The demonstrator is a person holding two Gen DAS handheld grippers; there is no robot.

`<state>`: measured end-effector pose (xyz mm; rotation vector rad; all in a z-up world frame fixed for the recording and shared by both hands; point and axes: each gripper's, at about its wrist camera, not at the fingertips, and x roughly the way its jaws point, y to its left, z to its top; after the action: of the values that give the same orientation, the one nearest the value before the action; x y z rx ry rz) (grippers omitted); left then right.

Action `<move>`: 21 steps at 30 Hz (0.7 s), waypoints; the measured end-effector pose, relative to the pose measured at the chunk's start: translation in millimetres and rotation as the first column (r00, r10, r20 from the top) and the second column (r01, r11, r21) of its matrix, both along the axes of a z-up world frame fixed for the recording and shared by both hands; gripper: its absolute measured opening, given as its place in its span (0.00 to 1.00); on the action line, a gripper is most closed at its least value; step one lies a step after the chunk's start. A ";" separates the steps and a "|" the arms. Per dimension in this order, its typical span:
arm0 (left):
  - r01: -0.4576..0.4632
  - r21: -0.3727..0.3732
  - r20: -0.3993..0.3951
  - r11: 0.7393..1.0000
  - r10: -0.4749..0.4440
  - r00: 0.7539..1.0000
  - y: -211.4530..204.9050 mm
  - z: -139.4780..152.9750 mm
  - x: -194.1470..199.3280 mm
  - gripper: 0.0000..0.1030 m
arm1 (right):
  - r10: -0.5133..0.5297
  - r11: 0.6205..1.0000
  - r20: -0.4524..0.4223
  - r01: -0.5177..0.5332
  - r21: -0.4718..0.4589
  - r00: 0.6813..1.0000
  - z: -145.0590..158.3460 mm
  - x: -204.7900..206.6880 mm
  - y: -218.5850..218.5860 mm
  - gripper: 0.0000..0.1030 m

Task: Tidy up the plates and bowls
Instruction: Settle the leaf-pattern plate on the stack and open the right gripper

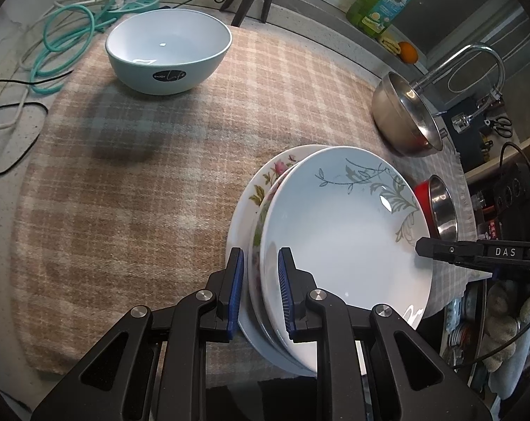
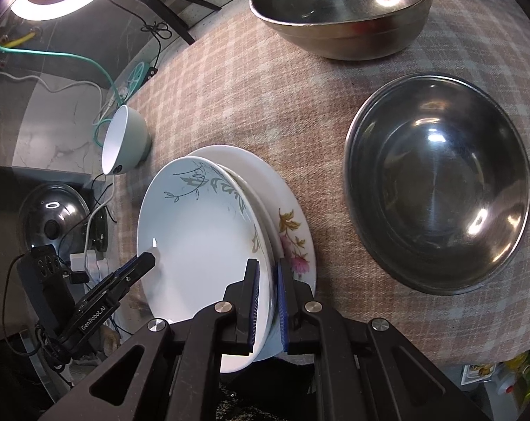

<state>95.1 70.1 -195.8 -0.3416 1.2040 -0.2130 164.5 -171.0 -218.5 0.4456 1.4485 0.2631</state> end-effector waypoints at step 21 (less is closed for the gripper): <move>-0.025 -0.006 0.029 1.000 0.025 0.999 14.9 20.0 -5.0 0.18 | 0.028 0.999 0.076 -0.026 -0.028 0.997 23.5 -7.9 -3.3 0.10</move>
<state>90.0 84.9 -175.7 -0.3570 1.1700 -0.1994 156.5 -174.3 -195.0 0.3900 1.3827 0.2791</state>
